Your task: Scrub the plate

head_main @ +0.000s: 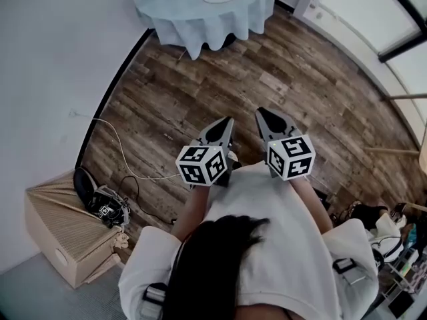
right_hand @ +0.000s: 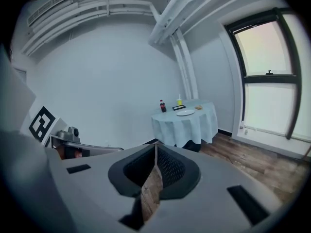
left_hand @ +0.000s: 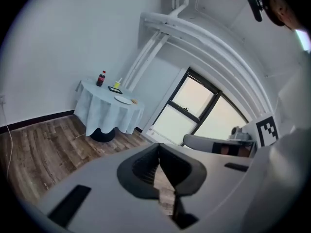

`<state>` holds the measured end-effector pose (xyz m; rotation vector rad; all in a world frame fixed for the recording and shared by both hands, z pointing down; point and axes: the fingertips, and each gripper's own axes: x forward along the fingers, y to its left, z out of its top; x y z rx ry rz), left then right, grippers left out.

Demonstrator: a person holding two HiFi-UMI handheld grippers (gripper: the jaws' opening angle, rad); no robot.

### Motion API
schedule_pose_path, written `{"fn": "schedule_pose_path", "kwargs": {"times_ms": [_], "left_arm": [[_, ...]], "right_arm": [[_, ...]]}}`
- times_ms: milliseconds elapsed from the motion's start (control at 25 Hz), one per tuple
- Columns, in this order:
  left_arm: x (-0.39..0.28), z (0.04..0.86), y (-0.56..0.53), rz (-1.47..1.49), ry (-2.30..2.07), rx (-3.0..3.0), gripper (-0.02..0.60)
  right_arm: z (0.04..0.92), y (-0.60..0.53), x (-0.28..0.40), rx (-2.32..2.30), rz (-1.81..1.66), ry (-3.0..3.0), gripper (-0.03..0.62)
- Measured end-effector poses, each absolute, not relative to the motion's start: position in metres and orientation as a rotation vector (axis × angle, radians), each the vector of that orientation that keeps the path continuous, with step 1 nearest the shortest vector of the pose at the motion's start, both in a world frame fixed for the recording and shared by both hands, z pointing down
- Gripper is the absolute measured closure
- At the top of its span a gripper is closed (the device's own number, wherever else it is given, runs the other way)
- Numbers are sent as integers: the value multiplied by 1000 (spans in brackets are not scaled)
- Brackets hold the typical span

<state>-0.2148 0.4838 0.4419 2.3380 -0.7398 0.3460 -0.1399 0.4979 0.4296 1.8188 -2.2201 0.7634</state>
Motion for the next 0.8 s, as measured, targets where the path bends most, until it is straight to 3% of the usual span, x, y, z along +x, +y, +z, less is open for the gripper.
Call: {"fn": "schedule_pose_path", "kwargs": {"times_ms": [800], "left_arm": [[-229, 447, 466, 332, -757, 2330, 572]], "right_arm": [[427, 487, -162, 1805, 820, -2335, 557]]}}
